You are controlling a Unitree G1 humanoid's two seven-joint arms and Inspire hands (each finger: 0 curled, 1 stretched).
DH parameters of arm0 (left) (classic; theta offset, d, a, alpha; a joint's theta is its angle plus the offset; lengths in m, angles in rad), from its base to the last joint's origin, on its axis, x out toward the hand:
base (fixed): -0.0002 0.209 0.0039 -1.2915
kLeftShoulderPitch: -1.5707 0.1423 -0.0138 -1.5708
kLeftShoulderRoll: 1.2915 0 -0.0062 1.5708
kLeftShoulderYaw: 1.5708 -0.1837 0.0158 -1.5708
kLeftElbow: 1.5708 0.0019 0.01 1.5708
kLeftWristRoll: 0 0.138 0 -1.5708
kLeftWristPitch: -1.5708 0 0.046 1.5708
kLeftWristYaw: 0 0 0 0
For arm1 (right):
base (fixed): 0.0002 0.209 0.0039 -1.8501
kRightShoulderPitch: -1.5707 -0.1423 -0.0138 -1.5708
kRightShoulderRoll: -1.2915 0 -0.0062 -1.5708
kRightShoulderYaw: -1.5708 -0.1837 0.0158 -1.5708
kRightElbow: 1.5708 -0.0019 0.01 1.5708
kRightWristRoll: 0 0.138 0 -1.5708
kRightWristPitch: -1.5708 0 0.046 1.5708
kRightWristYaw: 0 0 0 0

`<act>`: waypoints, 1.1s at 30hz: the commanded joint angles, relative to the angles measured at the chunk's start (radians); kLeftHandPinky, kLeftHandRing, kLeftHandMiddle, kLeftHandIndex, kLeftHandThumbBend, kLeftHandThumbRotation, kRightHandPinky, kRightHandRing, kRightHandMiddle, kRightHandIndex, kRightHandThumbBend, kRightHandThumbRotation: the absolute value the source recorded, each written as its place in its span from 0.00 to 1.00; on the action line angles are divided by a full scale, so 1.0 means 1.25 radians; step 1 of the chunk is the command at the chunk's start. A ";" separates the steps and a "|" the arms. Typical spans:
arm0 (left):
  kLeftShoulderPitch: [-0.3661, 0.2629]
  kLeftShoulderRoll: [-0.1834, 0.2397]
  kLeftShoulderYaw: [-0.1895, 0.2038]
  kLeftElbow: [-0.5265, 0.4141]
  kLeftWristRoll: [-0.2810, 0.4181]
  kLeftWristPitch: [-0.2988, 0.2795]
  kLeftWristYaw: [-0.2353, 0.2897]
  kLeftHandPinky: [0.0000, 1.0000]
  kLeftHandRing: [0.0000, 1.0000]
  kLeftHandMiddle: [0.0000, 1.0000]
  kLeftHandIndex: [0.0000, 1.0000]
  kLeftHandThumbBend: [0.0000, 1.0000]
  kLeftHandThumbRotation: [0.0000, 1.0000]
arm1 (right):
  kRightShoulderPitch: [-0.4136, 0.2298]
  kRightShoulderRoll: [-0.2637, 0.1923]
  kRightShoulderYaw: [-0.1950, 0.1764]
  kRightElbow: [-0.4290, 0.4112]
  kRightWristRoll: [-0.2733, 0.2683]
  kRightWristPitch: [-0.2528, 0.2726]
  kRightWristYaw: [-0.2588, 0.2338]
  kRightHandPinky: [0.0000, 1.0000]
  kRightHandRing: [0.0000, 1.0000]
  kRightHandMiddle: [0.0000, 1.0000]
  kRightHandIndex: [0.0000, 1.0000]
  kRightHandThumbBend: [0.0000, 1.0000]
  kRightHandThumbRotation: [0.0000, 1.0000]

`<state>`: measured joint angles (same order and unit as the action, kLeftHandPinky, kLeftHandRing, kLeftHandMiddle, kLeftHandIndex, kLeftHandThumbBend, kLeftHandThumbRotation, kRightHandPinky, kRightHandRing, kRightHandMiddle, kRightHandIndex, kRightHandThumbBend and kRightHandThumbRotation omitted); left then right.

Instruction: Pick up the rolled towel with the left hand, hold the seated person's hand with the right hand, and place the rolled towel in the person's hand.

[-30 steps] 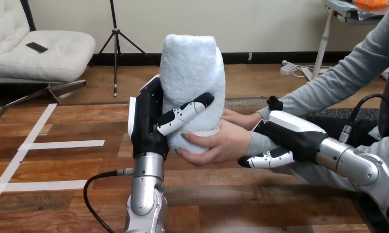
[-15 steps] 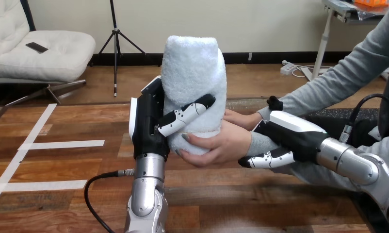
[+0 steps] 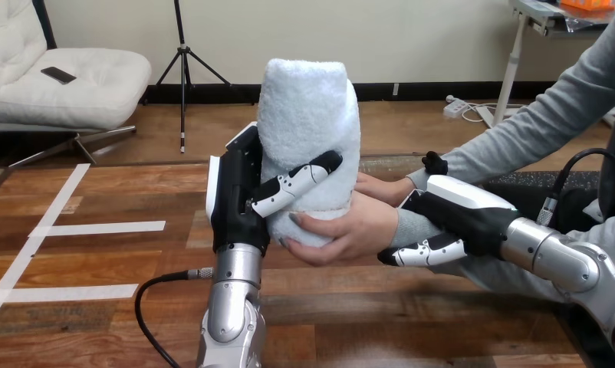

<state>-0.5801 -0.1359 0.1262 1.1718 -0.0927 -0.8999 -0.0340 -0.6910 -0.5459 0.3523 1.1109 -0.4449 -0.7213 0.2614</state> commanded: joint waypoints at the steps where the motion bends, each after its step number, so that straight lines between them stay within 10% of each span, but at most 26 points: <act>1: -0.005 -0.065 -0.020 -0.016 -0.004 0.018 -0.060 0.36 0.42 0.47 0.48 0.68 0.05 | -0.074 0.017 -0.036 -0.043 0.030 -0.024 -0.020 0.15 0.18 0.24 0.25 0.51 0.53; 14: -0.005 -0.042 -0.037 -0.017 0.017 0.026 -0.065 0.63 0.69 0.71 0.74 0.94 0.69 | -0.071 0.012 -0.036 -0.044 0.027 -0.016 -0.018 0.16 0.19 0.24 0.25 0.51 0.53; 33: -0.004 -0.031 -0.016 -0.030 -0.017 0.032 -0.112 0.87 0.88 0.87 0.88 1.00 0.92 | -0.065 0.010 -0.036 -0.037 0.027 -0.022 -0.022 0.14 0.18 0.23 0.25 0.50 0.49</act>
<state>-0.5692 -0.1340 0.1181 1.1695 -0.1130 -0.8637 -0.1400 -0.6904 -0.5496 0.3523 1.1114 -0.4465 -0.7137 0.2623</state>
